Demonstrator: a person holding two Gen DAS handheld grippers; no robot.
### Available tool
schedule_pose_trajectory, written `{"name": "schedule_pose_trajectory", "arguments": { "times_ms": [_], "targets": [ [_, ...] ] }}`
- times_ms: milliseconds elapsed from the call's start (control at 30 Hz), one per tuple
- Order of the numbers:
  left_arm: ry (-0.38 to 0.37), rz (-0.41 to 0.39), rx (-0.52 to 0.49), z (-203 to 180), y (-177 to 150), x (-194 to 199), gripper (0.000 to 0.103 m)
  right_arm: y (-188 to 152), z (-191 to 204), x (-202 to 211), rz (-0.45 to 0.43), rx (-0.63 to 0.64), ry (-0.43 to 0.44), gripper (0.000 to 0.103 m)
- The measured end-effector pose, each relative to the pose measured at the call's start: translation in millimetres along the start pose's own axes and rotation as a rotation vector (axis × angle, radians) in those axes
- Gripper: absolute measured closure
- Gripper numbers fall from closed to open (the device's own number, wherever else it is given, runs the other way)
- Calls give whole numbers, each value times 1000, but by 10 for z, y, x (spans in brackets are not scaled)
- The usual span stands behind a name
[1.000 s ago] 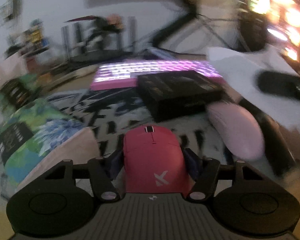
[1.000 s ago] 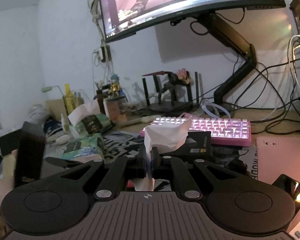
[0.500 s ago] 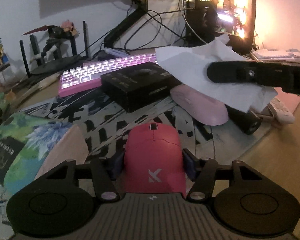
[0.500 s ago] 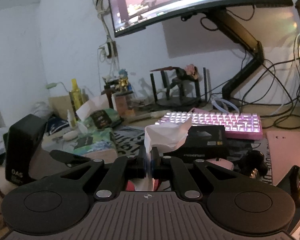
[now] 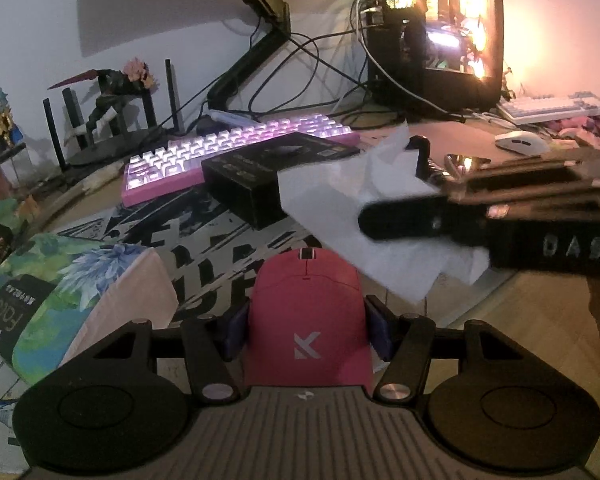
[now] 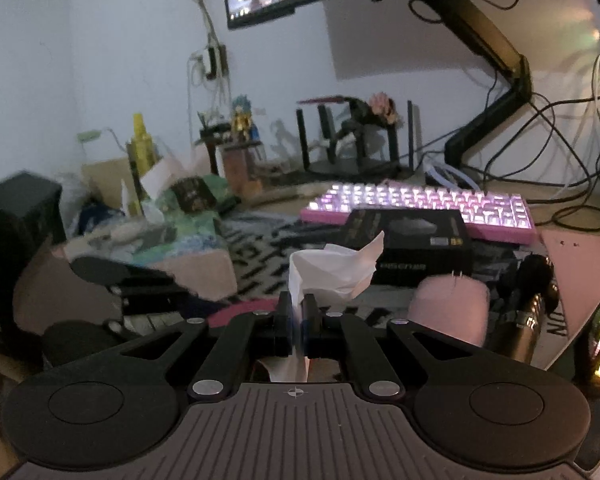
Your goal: Clean container
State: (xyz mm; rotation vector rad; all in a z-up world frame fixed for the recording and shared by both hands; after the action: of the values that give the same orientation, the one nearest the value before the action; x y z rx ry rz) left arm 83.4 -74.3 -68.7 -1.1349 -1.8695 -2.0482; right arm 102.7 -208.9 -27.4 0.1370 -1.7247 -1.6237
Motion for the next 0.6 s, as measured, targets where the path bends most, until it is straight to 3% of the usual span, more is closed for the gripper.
{"name": "schedule_pose_trajectory", "arguments": {
  "times_ms": [600],
  "targets": [
    [-34,3,3,36,-19,-7,44,-145,98,-183,88,41,-21,97]
  ]
}}
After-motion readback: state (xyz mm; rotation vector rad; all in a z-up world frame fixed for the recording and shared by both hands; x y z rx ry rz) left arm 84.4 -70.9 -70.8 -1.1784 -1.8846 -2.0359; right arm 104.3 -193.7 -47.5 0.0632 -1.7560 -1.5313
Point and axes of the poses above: each gripper's, at about its wrist camera, not at the fingertips, and x roughly against the way its jaws point, z to its left, y to its top, the point moved 6 cm from there along -x, roughly the way its jaws point, and after that the axes turned 10 degrees about -y, right-handed, at the moved point
